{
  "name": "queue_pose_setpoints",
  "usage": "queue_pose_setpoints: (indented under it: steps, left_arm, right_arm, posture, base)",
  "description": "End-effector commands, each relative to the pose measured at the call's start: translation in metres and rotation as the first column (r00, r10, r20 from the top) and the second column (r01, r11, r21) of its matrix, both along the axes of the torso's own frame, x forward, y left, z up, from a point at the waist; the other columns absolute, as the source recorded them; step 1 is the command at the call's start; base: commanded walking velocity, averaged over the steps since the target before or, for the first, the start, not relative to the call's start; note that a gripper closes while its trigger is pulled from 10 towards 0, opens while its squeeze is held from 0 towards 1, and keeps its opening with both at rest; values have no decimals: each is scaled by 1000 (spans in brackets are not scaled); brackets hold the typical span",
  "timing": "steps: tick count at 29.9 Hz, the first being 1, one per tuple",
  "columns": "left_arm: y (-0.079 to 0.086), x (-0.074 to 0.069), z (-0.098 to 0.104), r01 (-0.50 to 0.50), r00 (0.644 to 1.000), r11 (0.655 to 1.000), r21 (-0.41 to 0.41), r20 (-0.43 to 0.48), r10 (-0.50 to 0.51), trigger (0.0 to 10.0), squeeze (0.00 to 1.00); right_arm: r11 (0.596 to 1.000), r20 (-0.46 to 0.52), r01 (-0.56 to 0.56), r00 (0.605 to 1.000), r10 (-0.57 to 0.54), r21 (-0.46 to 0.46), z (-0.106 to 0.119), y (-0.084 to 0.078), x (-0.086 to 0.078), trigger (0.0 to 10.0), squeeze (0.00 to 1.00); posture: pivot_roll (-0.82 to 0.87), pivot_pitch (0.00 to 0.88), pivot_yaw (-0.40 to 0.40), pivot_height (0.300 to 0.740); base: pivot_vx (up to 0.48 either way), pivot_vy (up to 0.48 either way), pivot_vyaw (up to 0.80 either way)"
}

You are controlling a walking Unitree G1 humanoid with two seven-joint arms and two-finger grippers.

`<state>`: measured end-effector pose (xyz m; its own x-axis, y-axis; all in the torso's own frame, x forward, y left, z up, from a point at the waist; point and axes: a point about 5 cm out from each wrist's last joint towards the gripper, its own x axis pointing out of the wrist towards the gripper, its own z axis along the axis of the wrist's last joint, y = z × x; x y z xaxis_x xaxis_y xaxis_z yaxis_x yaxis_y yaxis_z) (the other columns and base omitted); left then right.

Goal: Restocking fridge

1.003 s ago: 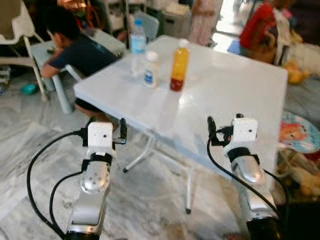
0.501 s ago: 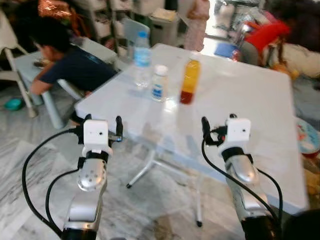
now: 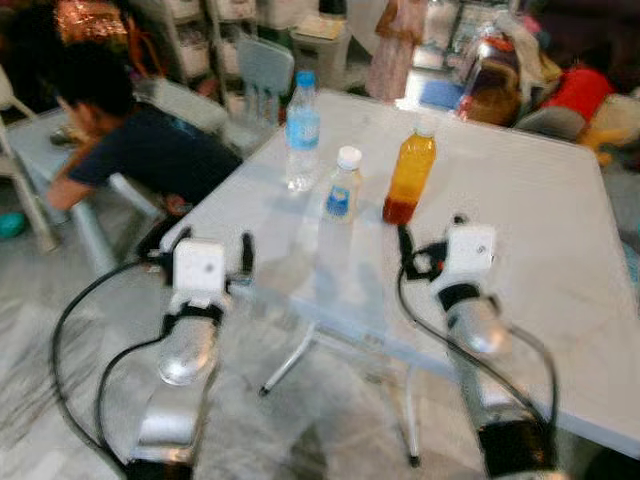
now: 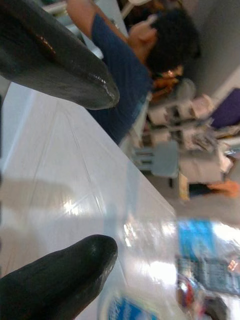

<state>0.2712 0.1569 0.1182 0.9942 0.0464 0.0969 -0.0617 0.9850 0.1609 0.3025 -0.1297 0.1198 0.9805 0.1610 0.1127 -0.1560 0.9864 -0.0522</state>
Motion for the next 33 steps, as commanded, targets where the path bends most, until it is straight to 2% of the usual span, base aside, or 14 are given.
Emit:
queue_pose_setpoints:
  steps: [1, 11, 15, 21, 33]
  left_arm:
    - [-13, 0, 3, 45, 999, 999, -17, 7, -45, 10000, 0]
    - [-10, -1, 4, 50, 999, 999, -20, 8, -50, 10000, 0]
    - [-11, -3, 4, 50, 999, 999, -18, 6, -50, 10000, 0]
    - [-3, -11, 1, 30, 1000, 999, -14, -7, -30, 10000, 0]
    - [4, -14, 6, 32, 999, 999, 15, -17, -31, 10000, 0]
  right_arm:
    - [999, 9, 21, 1000, -21, -26, 2, -11, 2, 10000, 0]
    - [999, 42, 5, 999, -4, -43, 8, -8, 5, 10000, 0]
    - [999, 83, -2, 997, 6, -55, 18, -8, 10, 10000, 0]
    - [998, 168, 53, 985, -45, -40, 45, -21, 28, 10000, 0]
    - [993, 235, 115, 966, -103, -36, 72, -43, 48, 10000, 0]
  posture:
    - [66, 9, -51, 740]
    - [63, 22, -53, 740]
    - [68, 27, -54, 740]
    - [87, 45, -48, 740]
    - [122, 69, -13, 740]
  base:
    - [0, 0, -625]
    - [0, 0, -99]
    - [0, 0, 0]
    - [0, 0, 0]
    - [0, 0, 0]
